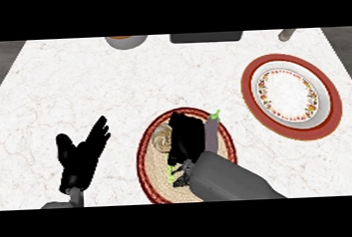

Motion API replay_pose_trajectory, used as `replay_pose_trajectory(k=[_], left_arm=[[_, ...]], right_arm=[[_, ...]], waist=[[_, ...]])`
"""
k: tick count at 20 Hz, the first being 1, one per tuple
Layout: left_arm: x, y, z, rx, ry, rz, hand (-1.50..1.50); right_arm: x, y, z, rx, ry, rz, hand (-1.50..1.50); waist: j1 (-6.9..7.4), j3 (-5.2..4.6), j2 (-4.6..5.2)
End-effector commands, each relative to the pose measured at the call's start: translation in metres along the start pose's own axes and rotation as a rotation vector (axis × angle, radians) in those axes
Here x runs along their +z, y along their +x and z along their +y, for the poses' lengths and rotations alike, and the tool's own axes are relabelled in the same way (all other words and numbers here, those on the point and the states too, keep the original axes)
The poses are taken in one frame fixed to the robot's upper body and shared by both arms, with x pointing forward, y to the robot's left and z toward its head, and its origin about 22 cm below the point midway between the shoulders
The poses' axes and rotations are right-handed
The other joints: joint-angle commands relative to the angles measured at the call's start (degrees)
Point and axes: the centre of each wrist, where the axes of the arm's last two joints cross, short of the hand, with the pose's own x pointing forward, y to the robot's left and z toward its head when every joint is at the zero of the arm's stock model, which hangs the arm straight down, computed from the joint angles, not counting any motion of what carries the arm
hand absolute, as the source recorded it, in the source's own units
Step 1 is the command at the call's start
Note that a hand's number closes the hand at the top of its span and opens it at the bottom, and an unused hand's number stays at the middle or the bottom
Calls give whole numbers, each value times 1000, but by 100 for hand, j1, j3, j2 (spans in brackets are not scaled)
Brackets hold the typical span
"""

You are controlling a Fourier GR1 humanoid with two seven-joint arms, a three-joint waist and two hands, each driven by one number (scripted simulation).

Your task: Pick the cupcake from the placemat and place it in the plate

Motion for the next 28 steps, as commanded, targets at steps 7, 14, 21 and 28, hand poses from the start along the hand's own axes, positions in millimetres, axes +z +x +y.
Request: replay_pose_trajectory(k=[7,14,21,28], left_arm=[[-5,9,-14,-6,-39,-11,0],[-5,10,1,-16,-27,-6,0],[2,-1,8,6,14,17,0],[10,-11,19,11,40,32,0]], right_arm=[[-79,32,-78,-155,-425,309,150],[-105,37,-107,-237,-663,374,150],[-126,16,-134,-393,-800,439,150],[-144,-47,-133,-418,-958,472,150]], waist=[[237,-9,65],[155,-5,32],[-53,4,-30],[-213,-1,-75]])
